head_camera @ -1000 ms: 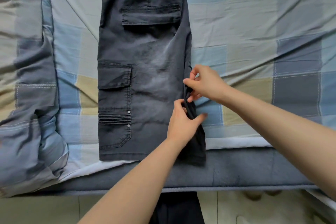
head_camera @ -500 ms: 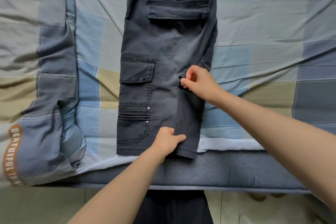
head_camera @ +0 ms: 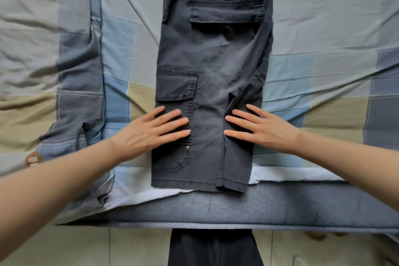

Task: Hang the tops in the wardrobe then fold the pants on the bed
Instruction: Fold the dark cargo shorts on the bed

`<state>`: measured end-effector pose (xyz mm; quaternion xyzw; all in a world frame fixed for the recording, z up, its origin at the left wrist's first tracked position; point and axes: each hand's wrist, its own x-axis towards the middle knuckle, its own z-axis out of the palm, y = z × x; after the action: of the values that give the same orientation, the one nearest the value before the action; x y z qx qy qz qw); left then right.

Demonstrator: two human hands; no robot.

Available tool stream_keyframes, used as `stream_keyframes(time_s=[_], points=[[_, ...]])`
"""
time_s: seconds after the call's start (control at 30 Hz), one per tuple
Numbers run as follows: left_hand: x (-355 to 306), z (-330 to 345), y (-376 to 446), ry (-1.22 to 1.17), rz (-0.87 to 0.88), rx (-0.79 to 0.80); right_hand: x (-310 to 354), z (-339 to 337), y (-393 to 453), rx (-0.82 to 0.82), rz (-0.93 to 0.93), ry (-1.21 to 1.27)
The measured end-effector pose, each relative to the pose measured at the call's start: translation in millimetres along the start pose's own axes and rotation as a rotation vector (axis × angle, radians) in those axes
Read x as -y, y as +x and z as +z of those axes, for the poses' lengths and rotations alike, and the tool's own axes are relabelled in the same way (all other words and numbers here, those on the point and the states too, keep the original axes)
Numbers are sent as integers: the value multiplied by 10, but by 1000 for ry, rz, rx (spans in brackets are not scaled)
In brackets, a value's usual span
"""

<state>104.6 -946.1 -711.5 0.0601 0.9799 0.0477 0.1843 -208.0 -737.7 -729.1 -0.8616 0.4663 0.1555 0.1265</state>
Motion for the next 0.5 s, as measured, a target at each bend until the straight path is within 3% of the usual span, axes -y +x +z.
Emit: stream_keyframes(time_s=[0.1,0.37,0.5], points=[[175,86,95,76,37,43,48,26,54,-9,-9,2],[54,123,146,-44,-48,99,69,-30,-60,45,3,185],[-170,0,59,-242,-25,125,168,-85,-284,174,-2,484]])
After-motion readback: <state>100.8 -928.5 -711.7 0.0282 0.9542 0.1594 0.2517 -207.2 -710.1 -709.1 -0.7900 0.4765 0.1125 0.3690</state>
